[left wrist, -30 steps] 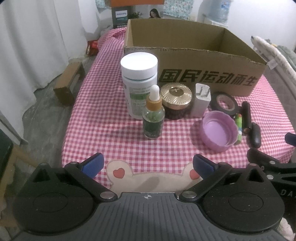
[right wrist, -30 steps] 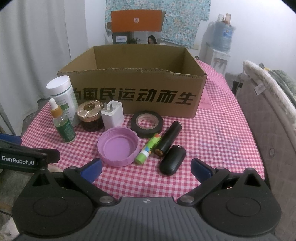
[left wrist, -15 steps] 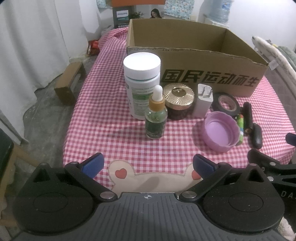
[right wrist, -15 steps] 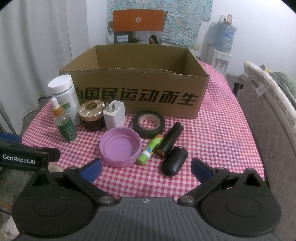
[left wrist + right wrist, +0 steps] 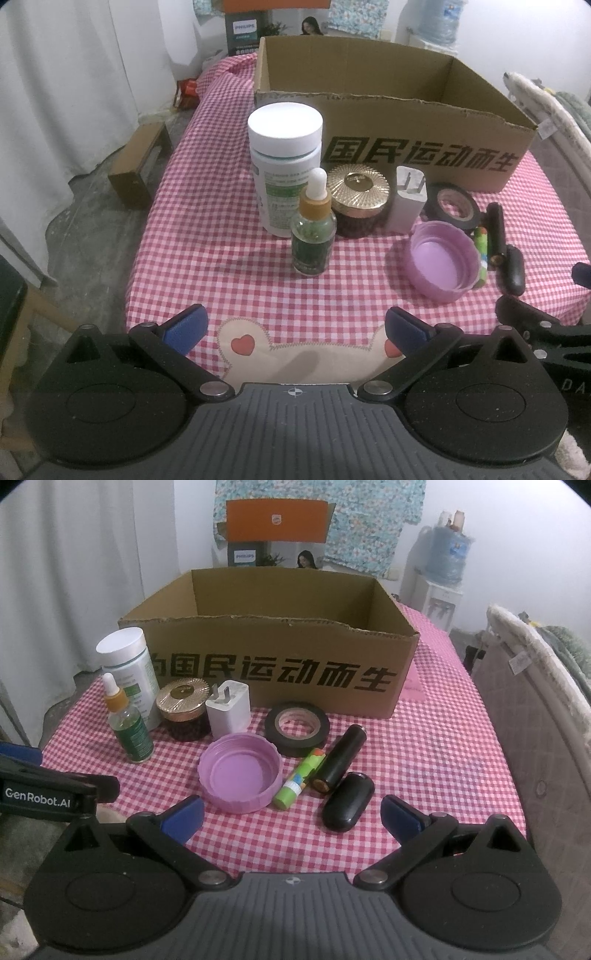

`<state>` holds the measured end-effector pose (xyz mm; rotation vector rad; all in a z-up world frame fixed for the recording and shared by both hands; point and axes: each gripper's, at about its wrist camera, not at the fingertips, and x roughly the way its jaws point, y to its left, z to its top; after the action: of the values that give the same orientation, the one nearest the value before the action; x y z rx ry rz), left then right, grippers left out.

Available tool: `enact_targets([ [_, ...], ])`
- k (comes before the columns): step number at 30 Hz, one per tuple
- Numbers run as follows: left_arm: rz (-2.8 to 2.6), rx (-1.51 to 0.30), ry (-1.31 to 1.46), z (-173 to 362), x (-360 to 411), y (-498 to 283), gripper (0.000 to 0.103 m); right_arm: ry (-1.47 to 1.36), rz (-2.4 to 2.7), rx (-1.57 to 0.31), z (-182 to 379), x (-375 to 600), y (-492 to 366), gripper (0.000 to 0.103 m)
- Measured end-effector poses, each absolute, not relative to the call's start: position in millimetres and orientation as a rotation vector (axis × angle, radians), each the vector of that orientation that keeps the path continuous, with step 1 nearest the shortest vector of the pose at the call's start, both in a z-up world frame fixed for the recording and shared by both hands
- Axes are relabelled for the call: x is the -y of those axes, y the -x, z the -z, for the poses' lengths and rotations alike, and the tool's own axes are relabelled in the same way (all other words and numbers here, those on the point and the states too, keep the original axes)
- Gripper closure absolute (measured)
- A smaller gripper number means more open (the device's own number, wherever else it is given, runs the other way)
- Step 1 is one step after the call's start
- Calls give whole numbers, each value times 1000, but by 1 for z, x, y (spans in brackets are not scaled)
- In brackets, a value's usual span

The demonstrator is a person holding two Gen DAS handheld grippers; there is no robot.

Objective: Organize rigid objects

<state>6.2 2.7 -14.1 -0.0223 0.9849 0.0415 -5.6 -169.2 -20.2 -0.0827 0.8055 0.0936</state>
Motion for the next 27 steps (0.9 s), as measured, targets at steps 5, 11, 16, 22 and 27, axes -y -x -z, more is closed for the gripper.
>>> enact_targets([
  [5,-41,-988,19,15,-2,-7,0,83,-86,-803,20,170,5,0],
  [11,-32,-987,13,16,0,-9,0,78,-86,-781,19,172,5,0],
  [16,19,-962,-4,14,7,-9,0,78,-84,-752,16,175,8,0],
  [22,126,-848,-73,6,23,-5,0,81,-62,-731,14,188,10,0],
  [27,250,-789,-122,6,35,-6,1,-10,-107,-690,7,210,6,0],
])
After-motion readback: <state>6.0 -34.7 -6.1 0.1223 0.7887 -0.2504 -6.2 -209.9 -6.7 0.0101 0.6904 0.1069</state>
